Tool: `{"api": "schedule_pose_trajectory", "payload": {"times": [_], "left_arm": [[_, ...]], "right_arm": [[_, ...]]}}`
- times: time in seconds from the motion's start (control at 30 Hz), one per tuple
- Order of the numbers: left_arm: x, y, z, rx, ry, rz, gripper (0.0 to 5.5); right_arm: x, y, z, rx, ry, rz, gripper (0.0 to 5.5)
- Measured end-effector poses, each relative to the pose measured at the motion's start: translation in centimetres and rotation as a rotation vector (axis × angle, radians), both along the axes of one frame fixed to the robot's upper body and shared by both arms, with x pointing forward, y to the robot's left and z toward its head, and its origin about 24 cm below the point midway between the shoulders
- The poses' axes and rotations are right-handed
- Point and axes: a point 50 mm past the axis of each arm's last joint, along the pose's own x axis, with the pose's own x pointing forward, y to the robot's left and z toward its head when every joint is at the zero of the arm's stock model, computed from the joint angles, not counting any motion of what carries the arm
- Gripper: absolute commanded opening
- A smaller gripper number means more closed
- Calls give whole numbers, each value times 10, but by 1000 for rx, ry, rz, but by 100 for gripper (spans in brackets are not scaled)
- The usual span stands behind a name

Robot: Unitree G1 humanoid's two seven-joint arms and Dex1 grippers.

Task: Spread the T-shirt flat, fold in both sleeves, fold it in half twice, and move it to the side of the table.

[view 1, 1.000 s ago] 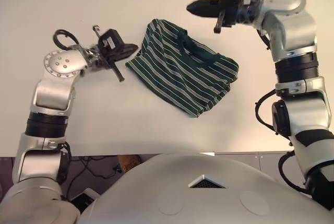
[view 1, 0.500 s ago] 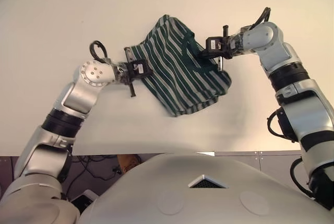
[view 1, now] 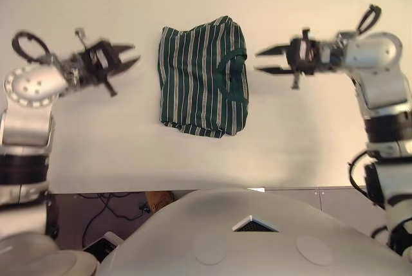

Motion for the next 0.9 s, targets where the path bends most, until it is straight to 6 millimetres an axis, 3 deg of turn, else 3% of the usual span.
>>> {"api": "schedule_pose_trajectory", "payload": {"times": [0.03,0.13,0.27,0.57,0.63,0.9], "left_arm": [[-7,1,-5,37,6,-23,152],[-23,-7,-23,169,-24,-139,152],[-34,-20,-36,193,-48,-239,152],[-34,-50,-43,147,-67,-366,152],[-33,-57,-44,129,-69,-384,152],[-34,-65,-46,121,-49,-434,44]], "right_arm": [[-4,-1,-4,-20,-24,30,217],[-8,0,-16,-57,-188,113,217],[-12,1,-38,-99,-331,199,217],[-27,45,-60,60,-559,395,217],[-26,48,-60,63,-586,420,186],[-18,56,-70,69,-565,365,65]]}}
